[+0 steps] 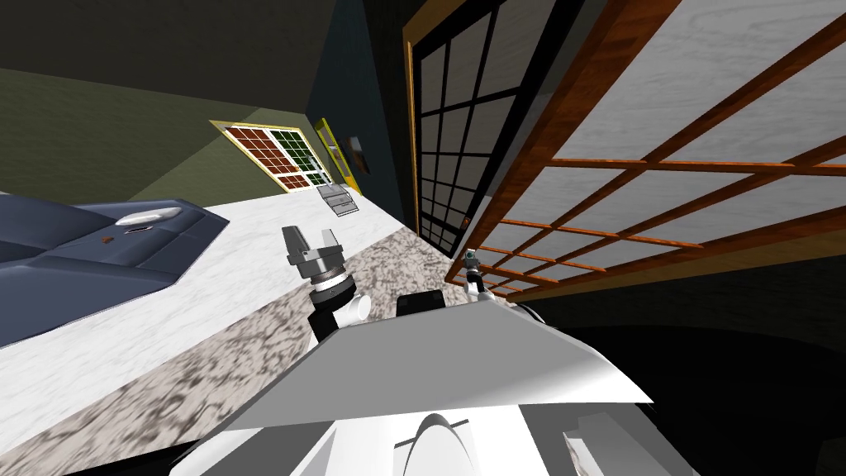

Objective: Pull the door open

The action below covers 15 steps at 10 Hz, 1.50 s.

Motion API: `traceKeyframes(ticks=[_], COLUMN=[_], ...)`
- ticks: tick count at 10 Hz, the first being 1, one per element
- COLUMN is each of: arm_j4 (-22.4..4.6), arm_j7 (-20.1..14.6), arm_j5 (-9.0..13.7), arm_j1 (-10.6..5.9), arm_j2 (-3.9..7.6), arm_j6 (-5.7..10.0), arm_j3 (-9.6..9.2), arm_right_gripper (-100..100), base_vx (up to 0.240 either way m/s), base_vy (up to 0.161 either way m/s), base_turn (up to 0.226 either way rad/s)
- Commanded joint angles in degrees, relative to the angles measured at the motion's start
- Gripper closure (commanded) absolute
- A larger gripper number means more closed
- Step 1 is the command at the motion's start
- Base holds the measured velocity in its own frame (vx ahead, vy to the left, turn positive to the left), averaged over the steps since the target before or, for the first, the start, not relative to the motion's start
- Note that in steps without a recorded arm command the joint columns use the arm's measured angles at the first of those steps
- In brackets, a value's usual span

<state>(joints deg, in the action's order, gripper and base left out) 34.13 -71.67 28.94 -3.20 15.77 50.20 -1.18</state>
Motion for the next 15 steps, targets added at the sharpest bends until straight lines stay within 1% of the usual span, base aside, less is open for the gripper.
traceKeyframes(ticks=[1, 3, 9, 11, 12, 13, 15], arm_j4=[0.04, -0.22, -0.82, -0.95, -0.83, -0.6, -0.35], arm_j7=[-1.78, -5.36, -13.37, -15.17, -14.33, -15.54, -16.54], arm_j5=[0.1, 0.43, 1.17, 1.34, 1.26, 0.74, 0.22], arm_j1=[-0.02, -0.29, -0.89, -1.02, -1.0, -0.69, -0.36], arm_j2=[-0.08, -0.08, -0.05, -0.05, 0.02, 0.47, 0.92], arm_j6=[0.09, 0.14, 0.24, 0.26, 0.24, 0.37, 0.53], arm_j3=[-0.08, -0.19, -0.42, -0.48, -0.44, -1.37, -2.3], arm_right_gripper=[100, 100, 100, 100, 100, 100, 100], base_vx=[-0.027, -0.028, -0.03, -0.023, -0.006, -0.134, -0.214], base_vy=[-0.003, -0.007, -0.008, -0.004, -0.002, -0.011, 0.004], base_turn=[0.015, 0.028, 0.026, 0.019, 0.007, 0.079, 0.082])
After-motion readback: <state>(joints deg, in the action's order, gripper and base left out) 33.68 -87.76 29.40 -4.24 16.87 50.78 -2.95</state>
